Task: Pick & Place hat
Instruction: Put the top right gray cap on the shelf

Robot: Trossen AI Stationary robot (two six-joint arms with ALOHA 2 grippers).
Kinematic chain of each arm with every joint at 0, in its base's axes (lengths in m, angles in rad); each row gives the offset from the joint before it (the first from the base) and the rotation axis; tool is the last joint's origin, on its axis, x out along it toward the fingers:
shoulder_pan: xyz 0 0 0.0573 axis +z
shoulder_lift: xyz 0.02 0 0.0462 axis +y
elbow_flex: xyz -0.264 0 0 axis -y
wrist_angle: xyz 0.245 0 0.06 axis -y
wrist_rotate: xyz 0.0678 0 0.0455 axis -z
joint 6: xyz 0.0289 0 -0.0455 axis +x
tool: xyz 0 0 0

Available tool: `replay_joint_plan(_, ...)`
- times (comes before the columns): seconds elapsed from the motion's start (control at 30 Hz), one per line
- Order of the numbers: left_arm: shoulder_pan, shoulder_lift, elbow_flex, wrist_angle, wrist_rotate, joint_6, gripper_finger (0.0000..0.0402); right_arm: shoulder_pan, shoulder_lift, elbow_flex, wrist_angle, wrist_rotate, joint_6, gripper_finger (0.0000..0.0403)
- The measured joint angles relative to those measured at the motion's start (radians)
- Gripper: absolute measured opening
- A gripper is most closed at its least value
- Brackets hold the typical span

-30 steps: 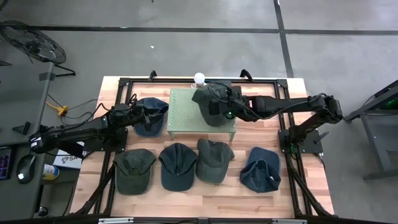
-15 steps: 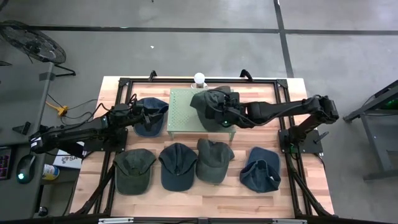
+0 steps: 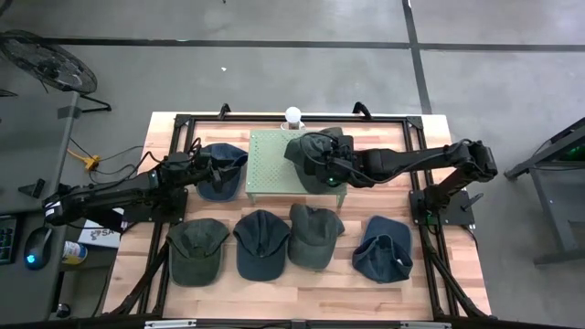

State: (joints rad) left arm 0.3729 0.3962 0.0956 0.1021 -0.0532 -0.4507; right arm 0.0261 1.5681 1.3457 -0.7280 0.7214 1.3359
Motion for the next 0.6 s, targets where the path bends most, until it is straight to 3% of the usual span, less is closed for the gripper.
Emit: replay_joint_plan(0.6,0.0,0.0,0.0,0.0,0.0,0.0,0.0218,-0.009,0.014,0.0,0.017,-0.021,0.011,0.0)
